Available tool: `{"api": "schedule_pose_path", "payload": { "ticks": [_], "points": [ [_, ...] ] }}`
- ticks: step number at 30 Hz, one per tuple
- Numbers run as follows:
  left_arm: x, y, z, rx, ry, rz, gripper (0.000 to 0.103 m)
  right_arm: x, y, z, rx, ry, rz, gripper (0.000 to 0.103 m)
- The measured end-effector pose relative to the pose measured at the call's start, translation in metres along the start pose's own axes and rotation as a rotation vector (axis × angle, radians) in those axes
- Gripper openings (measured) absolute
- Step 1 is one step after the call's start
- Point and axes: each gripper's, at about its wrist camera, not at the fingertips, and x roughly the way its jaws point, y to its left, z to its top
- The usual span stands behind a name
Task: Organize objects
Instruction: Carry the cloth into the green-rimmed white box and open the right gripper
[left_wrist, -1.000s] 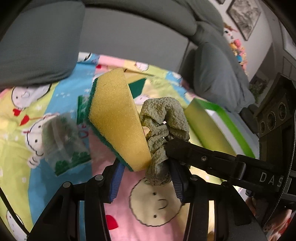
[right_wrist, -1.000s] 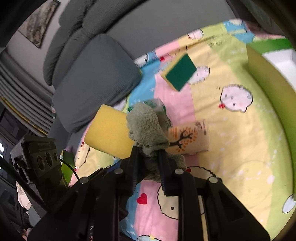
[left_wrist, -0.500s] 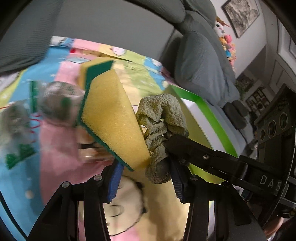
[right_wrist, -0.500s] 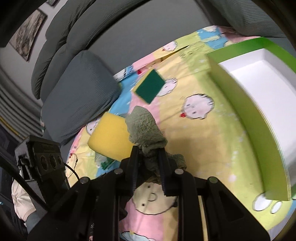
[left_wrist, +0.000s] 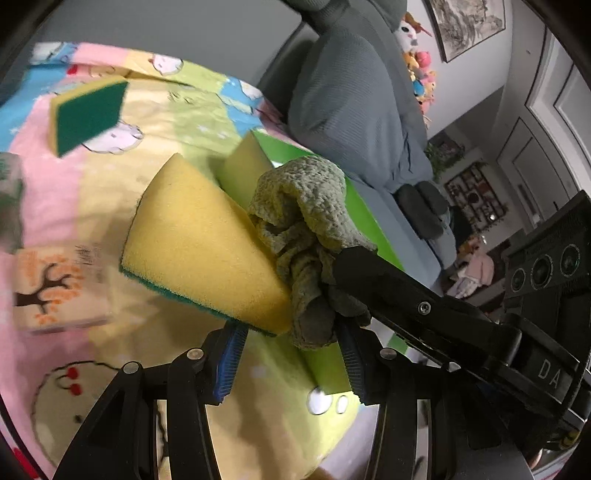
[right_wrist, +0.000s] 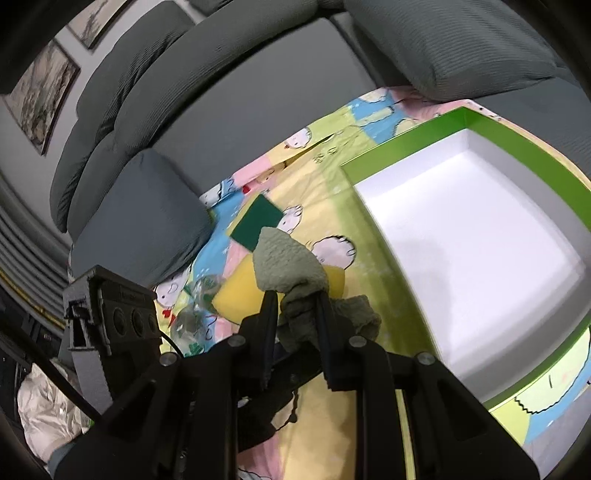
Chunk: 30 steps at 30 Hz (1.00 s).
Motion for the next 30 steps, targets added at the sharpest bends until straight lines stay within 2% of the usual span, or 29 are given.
{"api": "schedule_pose_path", "payload": {
  "ticks": [10, 24, 27, 30],
  "points": [
    [0.020, -0.031, 0.006, 0.046, 0.046, -0.032, 0.049, -0.026, -0.025, 0.010, 0.057, -0.069, -0.006, 0.021],
    [0.043, -0.048, -0.003, 0.041, 0.114, -0.021, 0.049, -0.024, -0.059, 0.014, 0.130, -0.064, -0.111, 0.021],
    [0.041, -0.049, -0.005, 0.047, 0.102, -0.005, 0.049, -0.024, -0.065, 0.013, 0.147, -0.061, -0.156, 0.021],
    [0.036, -0.049, -0.005, 0.041, 0.090, -0.009, 0.049, -0.027, -0.069, 0.013, 0.170, -0.069, -0.162, 0.021]
  ]
}}
